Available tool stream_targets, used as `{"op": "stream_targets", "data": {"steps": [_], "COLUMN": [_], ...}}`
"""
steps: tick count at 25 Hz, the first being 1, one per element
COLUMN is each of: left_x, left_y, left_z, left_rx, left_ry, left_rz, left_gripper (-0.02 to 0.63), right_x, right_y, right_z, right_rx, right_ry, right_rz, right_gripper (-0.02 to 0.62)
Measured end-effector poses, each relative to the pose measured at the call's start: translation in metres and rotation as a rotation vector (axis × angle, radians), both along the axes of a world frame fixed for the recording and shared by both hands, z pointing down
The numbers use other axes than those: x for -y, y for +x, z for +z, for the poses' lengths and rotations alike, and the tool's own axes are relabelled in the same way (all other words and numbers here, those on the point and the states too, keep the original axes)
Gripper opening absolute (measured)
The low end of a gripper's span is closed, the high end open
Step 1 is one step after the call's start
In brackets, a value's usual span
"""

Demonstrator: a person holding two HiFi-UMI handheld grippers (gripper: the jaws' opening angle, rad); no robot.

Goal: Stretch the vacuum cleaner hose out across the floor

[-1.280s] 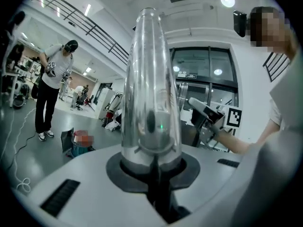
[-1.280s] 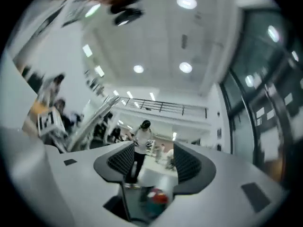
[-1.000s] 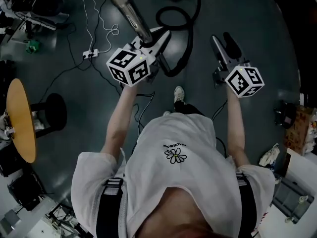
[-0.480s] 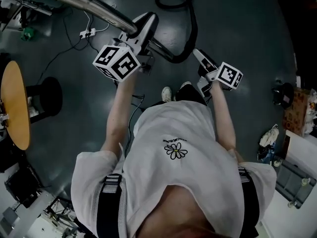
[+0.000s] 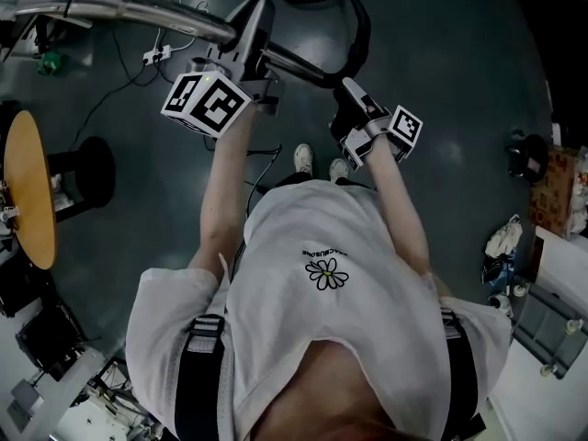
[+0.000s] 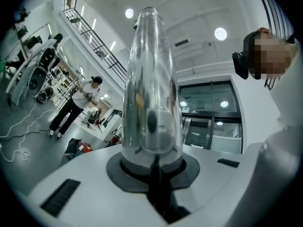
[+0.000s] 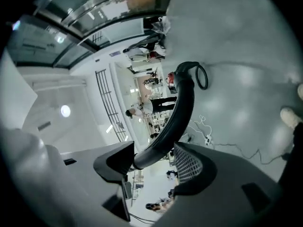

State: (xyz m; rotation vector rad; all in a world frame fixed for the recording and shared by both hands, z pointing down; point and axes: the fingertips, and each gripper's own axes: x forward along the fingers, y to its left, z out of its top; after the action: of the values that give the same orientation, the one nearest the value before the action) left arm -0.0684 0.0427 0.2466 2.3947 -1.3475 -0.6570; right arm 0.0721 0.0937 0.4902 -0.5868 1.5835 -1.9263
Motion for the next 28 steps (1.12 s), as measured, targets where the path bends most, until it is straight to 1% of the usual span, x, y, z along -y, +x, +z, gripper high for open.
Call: {"op": "stream_targets", "data": {"steps": [1, 3, 4, 5, 7, 8, 9, 14, 17, 18, 20, 23, 25, 28], "left_x": [-0.001, -0.006, -0.008, -0.009, -0.014, -0.018, -0.023, -0.037, -0.04, -0.04, -0.041, -0.045, -0.049, -0.054], "left_y": [0.003, 0.006, 0.007, 0.007, 0.01, 0.012, 0.015, 0.034, 0.05, 0.056, 0.067, 0.073, 0.071, 0.067], "left_z": [-0.002, -0.005, -0.006, -0.007, -0.007, -0.007, -0.007, -0.003, 0.004, 0.007, 0.012, 0.017, 0.015, 0.011], "left_rx": [0.003, -0.005, -0.011, -0.017, -0.031, -0.038, -0.044, -0.036, -0.012, 0.0, 0.029, 0.061, 0.058, 0.058], "left_ry": [0.002, 0.0, 0.0, 0.0, 0.003, 0.002, 0.002, 0.008, -0.003, -0.007, -0.003, 0.016, 0.044, 0.076], "left_rz": [-0.009, -0.029, -0.037, -0.04, -0.035, -0.033, -0.034, -0.027, -0.008, -0.001, 0.014, 0.052, 0.086, 0.12], "left_gripper": [0.052, 0.052, 0.052, 0.052, 0.052, 0.052, 0.052, 0.052, 0.052, 0.052, 0.052, 0.052, 0.052, 0.053], "right_x": [-0.002, -0.011, -0.014, -0.014, -0.008, -0.007, -0.008, -0.008, -0.011, -0.011, -0.01, -0.008, -0.007, -0.006], "right_y": [0.0, -0.01, -0.016, -0.021, -0.024, -0.025, -0.027, -0.032, -0.038, -0.039, -0.038, -0.033, -0.034, -0.037], "right_z": [0.0, -0.002, -0.005, -0.012, -0.029, -0.035, -0.04, -0.058, -0.081, -0.085, -0.08, -0.071, -0.073, -0.078], "right_rx": [0.038, 0.105, 0.158, 0.239, 0.432, 0.498, 0.529, 0.55, 0.581, 0.575, 0.551, 0.583, 0.593, 0.583], "right_ry": [-0.015, -0.036, -0.05, -0.066, -0.097, -0.106, -0.103, -0.06, 0.015, 0.027, 0.01, -0.037, -0.037, -0.024], "right_rz": [-0.004, -0.045, -0.059, -0.055, -0.006, 0.013, 0.014, -0.017, -0.083, -0.098, -0.087, -0.037, -0.014, -0.006], "right_gripper": [0.27, 0.27, 0.27, 0.27, 0.27, 0.27, 0.27, 0.27, 0.27, 0.27, 0.265, 0.216, 0.198, 0.191]}}
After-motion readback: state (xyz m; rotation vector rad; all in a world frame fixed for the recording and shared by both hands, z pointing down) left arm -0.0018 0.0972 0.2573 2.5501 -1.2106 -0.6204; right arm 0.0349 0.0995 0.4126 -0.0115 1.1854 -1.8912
